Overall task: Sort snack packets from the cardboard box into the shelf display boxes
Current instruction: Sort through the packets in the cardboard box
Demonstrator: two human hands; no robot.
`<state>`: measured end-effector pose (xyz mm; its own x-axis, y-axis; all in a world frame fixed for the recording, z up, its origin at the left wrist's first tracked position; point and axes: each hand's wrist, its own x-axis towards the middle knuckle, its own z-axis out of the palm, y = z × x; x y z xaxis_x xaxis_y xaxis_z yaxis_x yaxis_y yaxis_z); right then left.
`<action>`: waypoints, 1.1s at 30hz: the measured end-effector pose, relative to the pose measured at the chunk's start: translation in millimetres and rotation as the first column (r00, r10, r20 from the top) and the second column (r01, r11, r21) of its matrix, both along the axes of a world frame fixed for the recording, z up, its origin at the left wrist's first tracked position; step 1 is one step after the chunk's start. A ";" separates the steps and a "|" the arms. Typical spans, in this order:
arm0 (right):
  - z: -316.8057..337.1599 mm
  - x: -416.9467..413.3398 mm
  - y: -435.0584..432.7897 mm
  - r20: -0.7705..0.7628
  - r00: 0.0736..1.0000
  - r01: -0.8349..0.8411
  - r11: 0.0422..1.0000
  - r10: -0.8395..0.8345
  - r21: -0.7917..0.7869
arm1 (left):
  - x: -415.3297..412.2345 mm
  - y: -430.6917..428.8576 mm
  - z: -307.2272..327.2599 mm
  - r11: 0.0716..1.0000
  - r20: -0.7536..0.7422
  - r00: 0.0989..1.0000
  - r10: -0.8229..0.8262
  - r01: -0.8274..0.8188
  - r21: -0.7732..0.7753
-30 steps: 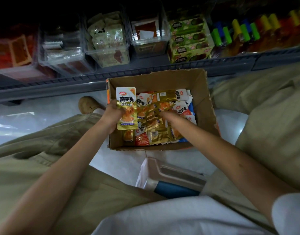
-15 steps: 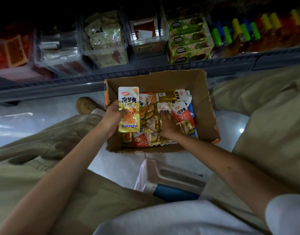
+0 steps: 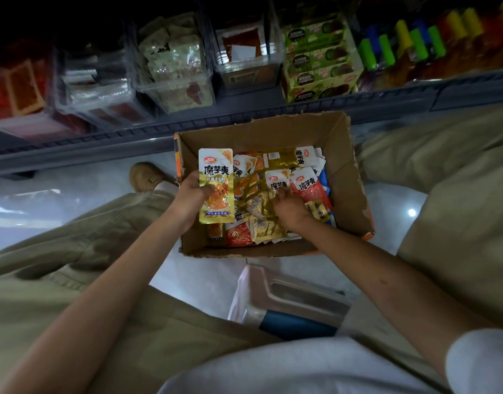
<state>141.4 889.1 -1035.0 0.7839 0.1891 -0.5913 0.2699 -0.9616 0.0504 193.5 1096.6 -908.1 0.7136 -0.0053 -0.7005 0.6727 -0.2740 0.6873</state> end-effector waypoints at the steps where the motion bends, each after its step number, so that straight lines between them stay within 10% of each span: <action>1: -0.9 -2.1 -1.6 -0.028 0.999 -0.023 1.000 0.022 -0.019 | -0.2 -0.6 0.5 1.000 -0.003 1.000 -0.002 0.002 0.001; 17: 8.3 -7.6 -21.5 -0.020 0.998 0.065 0.981 -0.063 0.184 | -13.0 5.0 6.6 1.000 -0.066 0.998 -0.016 0.015 -0.017; 24: 58.4 15.8 -21.6 -0.102 0.984 0.171 0.924 -0.144 0.341 | -14.7 -6.0 31.4 0.995 0.196 0.977 -0.088 0.094 -0.024; 33: 179.3 43.7 0.7 0.349 0.766 0.221 0.730 -0.540 0.647 | -13.1 -23.6 50.4 0.994 0.166 0.980 -0.108 0.102 0.047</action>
